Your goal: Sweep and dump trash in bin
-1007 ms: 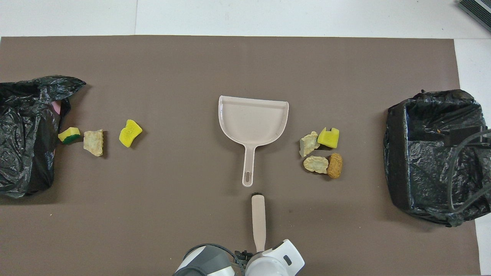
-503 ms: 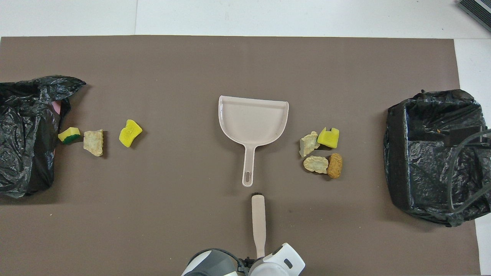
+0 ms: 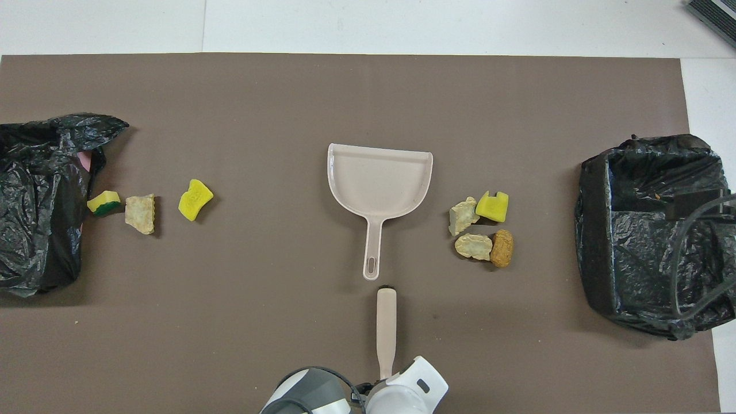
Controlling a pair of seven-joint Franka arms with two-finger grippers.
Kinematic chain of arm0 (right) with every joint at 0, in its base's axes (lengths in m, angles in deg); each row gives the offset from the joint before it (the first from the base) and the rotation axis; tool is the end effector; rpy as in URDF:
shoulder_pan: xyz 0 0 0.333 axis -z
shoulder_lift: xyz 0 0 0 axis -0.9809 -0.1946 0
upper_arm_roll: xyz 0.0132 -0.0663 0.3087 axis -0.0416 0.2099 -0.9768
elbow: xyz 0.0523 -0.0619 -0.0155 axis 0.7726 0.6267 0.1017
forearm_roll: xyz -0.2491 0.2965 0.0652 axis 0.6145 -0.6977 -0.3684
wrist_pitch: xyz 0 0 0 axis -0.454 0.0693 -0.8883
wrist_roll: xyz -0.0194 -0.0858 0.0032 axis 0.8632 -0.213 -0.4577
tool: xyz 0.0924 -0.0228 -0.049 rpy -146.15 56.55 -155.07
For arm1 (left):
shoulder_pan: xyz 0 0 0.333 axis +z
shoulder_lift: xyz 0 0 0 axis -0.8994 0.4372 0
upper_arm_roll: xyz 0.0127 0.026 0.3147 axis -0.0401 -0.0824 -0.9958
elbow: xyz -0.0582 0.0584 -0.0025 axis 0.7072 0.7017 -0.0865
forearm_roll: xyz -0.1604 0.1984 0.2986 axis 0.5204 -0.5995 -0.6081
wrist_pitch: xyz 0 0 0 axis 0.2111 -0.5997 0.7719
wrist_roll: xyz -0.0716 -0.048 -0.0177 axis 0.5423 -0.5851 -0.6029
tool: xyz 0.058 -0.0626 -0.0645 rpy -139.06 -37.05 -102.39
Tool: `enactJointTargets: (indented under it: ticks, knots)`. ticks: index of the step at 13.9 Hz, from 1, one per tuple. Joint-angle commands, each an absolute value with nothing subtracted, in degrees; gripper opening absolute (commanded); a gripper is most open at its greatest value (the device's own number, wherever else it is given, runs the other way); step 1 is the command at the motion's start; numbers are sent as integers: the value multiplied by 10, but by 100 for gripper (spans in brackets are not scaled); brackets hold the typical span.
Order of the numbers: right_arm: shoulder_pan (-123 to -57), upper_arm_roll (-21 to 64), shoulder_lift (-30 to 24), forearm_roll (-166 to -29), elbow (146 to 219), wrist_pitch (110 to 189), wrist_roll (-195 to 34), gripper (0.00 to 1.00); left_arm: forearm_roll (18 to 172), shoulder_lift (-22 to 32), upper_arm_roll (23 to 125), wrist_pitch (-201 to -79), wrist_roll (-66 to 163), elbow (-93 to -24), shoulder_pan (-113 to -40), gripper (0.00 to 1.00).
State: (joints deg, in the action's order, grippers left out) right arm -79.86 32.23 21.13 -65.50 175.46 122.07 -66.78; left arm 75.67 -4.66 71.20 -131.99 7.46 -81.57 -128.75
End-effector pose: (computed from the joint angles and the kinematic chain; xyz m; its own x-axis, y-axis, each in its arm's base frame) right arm 0.5052 -0.0292 0.6537 0.9889 -0.1415 0.0442 -0.1418 -0.9899 0.0042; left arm 0.2114 -0.4609 0.3373 0.9924 -0.0914 -0.0820 -0.0915 -0.9958 0.0027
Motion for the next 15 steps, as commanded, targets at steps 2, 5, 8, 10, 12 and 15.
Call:
enactJointTargets:
  ticks: [2,5,8,10,12,15]
  knots:
    - [-792,323,224,-667,1766,1215,-684,100,754,-98,709,-1248,72,-821,-1239,0]
    - [-793,322,224,-667,1768,1217,-678,100,712,-102,709,-1152,68,-781,-1189,0]
    - [-800,319,228,-667,1776,1213,-677,100,678,-102,707,-1101,71,-748,-1125,0]
    - [-810,302,225,-669,1777,1215,-667,100,651,-102,707,-1063,72,-728,-1085,0]
    - [-851,287,206,-668,1778,1234,-592,100,622,-100,707,-1047,73,-726,-1045,0]
    - [-917,286,163,-695,1776,1291,-502,100,579,-99,709,-1021,73,-732,-980,0]
